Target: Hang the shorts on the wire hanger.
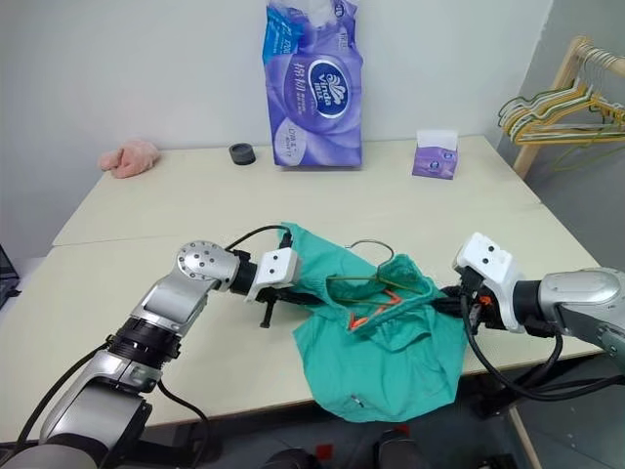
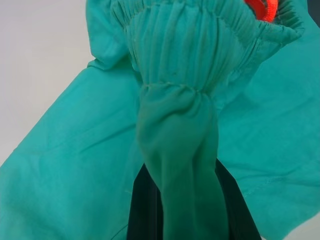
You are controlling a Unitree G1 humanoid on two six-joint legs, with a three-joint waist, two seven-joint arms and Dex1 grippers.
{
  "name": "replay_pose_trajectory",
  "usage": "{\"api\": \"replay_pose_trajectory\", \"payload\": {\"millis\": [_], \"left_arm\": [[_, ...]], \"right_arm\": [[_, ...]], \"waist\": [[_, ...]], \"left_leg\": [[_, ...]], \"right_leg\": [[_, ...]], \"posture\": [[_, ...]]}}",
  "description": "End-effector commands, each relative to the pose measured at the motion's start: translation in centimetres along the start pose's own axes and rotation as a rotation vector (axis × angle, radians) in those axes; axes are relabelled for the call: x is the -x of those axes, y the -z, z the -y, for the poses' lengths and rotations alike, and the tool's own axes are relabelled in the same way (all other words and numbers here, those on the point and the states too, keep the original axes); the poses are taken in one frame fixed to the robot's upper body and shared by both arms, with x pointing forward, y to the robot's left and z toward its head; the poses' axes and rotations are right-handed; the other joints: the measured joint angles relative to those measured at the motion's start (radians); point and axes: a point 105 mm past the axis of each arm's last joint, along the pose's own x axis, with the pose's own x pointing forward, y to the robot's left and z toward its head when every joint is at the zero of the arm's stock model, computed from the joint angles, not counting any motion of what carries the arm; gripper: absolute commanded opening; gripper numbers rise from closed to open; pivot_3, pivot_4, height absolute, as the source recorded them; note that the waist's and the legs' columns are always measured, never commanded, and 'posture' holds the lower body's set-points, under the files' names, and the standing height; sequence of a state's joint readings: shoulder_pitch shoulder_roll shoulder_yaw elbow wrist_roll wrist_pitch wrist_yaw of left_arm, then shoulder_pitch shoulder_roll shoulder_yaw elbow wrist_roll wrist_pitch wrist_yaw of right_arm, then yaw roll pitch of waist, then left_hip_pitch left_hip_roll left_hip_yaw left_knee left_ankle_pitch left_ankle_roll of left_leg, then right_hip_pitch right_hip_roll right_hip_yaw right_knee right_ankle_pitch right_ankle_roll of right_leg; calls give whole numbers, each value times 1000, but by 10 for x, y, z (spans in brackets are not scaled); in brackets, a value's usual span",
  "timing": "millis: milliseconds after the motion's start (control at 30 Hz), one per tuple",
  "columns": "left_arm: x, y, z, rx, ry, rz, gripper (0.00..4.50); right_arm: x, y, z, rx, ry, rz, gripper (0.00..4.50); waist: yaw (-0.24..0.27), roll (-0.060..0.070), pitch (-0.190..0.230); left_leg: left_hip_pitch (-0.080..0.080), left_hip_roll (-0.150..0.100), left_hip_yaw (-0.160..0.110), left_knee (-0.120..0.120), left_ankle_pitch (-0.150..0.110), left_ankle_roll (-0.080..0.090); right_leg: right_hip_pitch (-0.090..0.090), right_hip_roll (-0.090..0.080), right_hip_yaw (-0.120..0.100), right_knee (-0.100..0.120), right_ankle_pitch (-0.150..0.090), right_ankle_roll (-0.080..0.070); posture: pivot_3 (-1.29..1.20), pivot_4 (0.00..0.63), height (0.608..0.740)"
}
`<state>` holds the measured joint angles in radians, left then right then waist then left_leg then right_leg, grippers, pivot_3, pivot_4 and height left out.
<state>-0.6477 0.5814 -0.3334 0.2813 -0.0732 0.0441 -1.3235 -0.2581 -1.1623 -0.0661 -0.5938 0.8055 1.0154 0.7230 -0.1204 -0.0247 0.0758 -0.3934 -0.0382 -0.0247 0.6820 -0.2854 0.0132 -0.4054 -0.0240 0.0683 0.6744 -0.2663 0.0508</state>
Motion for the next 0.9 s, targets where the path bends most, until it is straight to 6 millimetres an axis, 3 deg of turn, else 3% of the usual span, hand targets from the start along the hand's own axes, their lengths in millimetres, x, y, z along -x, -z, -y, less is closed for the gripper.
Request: {"api": "replay_pose_trajectory", "payload": {"millis": [33, 133, 467, 567, 900], "left_arm": [[2, -12, -2, -45, -15, 24, 0], [1, -12, 0, -44, -12, 27, 0], [-2, -14, 3, -48, 5, 33, 0], [-2, -15, 3, -49, 12, 34, 0], [-1, -17, 3, -55, 18, 38, 0]], "right_arm": [[11, -6, 3, 85, 39, -2, 2011], [17, -3, 0, 89, 28, -23, 3022], [28, 32, 4, -8, 82, -104, 3022], [18, 40, 8, -24, 110, -97, 3022], [-16, 32, 4, 26, -18, -69, 3022]], "waist": [[0, 0, 0], [0, 0, 0], [5, 0, 0], [4, 0, 0], [-3, 1, 0]], "left_leg": [[0, 0, 0, 0, 0, 0], [0, 0, 0, 0, 0, 0], [0, 0, 1, 0, 0, 0], [0, 0, 1, 0, 0, 0], [1, 0, 1, 0, 0, 0]], "right_leg": [[0, 0, 0, 0, 0, 0], [0, 0, 0, 0, 0, 0], [0, 0, 0, 0, 0, 0], [0, 0, 0, 0, 0, 0], [0, 0, 0, 0, 0, 0]], "posture": [[-230, 67, 740], [-233, 69, 740], [-239, 70, 740], [-238, 71, 740], [-218, 69, 740]]}}
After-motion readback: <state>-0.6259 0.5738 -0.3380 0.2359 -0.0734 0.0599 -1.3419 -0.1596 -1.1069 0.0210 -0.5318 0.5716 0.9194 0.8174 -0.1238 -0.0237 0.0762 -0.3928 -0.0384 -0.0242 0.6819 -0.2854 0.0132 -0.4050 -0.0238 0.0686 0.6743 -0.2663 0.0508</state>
